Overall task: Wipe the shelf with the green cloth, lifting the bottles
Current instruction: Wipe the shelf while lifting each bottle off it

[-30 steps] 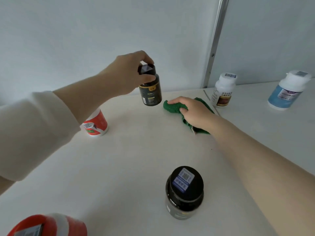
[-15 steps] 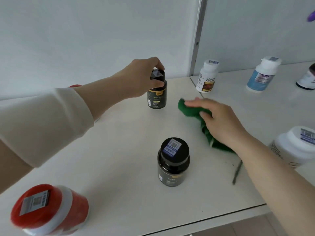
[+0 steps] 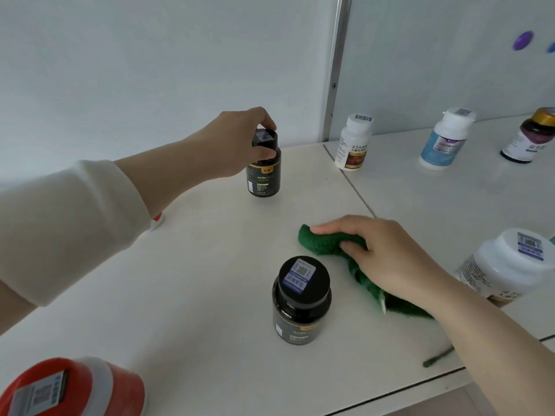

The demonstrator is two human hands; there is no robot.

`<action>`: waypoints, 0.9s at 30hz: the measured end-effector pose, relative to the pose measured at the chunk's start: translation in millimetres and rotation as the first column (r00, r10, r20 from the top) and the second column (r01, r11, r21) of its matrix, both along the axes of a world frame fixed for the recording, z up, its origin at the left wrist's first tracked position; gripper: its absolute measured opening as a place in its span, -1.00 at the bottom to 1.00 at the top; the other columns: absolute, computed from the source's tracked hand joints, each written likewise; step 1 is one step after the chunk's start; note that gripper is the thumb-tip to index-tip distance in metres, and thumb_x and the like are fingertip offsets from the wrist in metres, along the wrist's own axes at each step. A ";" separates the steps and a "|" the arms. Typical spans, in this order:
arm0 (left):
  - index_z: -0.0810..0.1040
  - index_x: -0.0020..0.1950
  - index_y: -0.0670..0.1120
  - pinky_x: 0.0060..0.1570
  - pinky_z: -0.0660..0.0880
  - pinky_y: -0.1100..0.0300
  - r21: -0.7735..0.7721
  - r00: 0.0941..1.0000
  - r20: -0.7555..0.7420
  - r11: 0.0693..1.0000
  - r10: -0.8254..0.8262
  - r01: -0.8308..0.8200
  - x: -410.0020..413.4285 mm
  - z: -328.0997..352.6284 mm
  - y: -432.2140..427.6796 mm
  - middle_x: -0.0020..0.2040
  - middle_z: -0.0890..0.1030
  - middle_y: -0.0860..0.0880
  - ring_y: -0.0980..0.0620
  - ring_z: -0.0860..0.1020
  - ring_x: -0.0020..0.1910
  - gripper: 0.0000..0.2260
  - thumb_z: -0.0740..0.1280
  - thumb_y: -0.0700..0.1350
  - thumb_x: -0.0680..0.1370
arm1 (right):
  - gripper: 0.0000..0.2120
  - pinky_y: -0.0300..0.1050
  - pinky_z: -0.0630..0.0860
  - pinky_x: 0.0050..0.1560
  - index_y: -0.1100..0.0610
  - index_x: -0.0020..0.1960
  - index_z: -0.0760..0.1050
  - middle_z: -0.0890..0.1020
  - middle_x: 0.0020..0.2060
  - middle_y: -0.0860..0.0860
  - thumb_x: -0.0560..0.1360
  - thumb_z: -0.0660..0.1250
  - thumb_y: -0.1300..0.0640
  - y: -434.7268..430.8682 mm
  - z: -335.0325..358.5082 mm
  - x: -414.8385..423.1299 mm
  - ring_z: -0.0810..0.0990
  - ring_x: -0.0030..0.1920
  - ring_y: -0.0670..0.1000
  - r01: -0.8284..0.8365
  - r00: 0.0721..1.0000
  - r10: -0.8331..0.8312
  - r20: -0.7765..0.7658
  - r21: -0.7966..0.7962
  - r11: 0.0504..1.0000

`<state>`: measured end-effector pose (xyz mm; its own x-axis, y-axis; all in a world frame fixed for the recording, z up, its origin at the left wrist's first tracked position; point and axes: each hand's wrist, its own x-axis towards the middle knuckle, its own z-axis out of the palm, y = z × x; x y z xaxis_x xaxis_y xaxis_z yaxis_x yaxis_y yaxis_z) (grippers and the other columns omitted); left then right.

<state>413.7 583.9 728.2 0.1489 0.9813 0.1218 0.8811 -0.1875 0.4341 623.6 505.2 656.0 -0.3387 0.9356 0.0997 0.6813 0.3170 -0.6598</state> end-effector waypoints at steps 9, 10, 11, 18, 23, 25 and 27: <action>0.40 0.24 -0.01 -0.17 0.34 0.17 -0.026 1.000 0.009 1.000 -0.004 0.004 2.3 -5.5 5.1 0.15 0.51 -0.08 -0.06 0.44 -0.06 -0.70 0.30 -0.08 0.51 | -0.52 -0.03 0.31 0.26 0.14 0.34 0.36 0.47 0.30 0.14 0.48 0.08 0.44 105.4 -18.4 -30.0 0.42 0.26 0.17 0.384 0.903 -0.414 0.109 0.224 0.896; 0.40 0.24 -0.01 -0.16 0.34 0.17 -0.030 1.000 0.007 0.999 -0.009 0.009 3.3 -6.4 5.0 0.16 0.51 -0.09 -0.06 0.44 -0.06 -0.69 0.30 -0.08 0.51 | -0.52 -0.03 0.32 0.26 0.12 0.34 0.37 0.47 0.30 0.13 0.48 0.09 0.44 105.5 -17.9 -30.3 0.42 0.26 0.16 0.355 0.916 -0.385 0.117 0.212 0.910; 0.39 0.25 -0.02 -0.16 0.34 0.17 -0.034 1.000 0.005 0.999 -0.015 0.015 4.4 -7.5 4.9 0.17 0.51 -0.09 -0.06 0.43 -0.06 -0.69 0.30 -0.09 0.52 | -0.52 -0.06 0.32 0.25 0.11 0.33 0.38 0.47 0.29 0.12 0.48 0.09 0.43 102.2 -16.8 -29.3 0.42 0.26 0.13 0.320 0.932 -0.345 0.115 0.187 0.929; 0.38 0.26 -0.04 -0.13 0.32 0.17 -0.023 0.999 -0.012 0.999 -0.039 0.039 9.3 -15.3 4.9 0.22 0.49 -0.10 -0.03 0.39 -0.03 -0.69 0.28 -0.09 0.52 | -0.58 -0.41 0.19 0.17 -0.08 0.18 0.48 0.49 0.23 -0.12 0.52 0.11 0.36 24.0 -11.6 -3.5 0.39 0.23 -0.14 0.079 0.993 -0.080 0.088 0.012 0.997; 0.34 0.30 -0.07 -0.10 0.28 0.17 0.004 0.997 -0.073 0.999 -0.032 0.033 8.3 -17.5 1.1 0.25 0.47 -0.12 -0.04 0.37 0.01 -0.66 0.25 -0.09 0.54 | -0.54 -0.70 0.19 -0.01 -0.20 0.01 0.51 0.53 0.03 -0.31 0.50 0.15 0.37 -33.0 -2.2 14.7 0.45 0.04 -0.31 0.012 1.000 -0.012 -0.001 -0.054 0.998; 0.30 0.35 -0.05 -0.05 0.28 0.18 -0.013 0.995 -0.099 1.000 -0.023 0.022 9.7 -16.9 -3.1 0.31 0.41 -0.14 -0.11 0.41 0.13 -0.61 0.24 -0.05 0.54 | -0.55 -0.76 0.15 -0.07 -0.17 0.04 0.53 0.50 0.02 -0.34 0.50 0.15 0.37 -24.5 0.9 14.9 0.43 0.00 -0.36 0.065 0.997 -0.066 -0.032 -0.034 0.997; 0.24 0.41 0.00 0.00 0.27 0.19 -0.028 0.995 -0.104 1.000 0.007 -0.010 12.2 -11.5 -12.2 0.37 0.33 -0.15 -0.14 0.38 0.27 -0.56 0.22 0.00 0.55 | -0.58 -0.75 0.15 -0.08 -0.09 0.12 0.53 0.52 0.12 -0.19 0.52 0.14 0.37 -1.8 -0.4 12.8 0.44 0.07 -0.20 0.181 0.980 -0.178 -0.084 0.030 0.983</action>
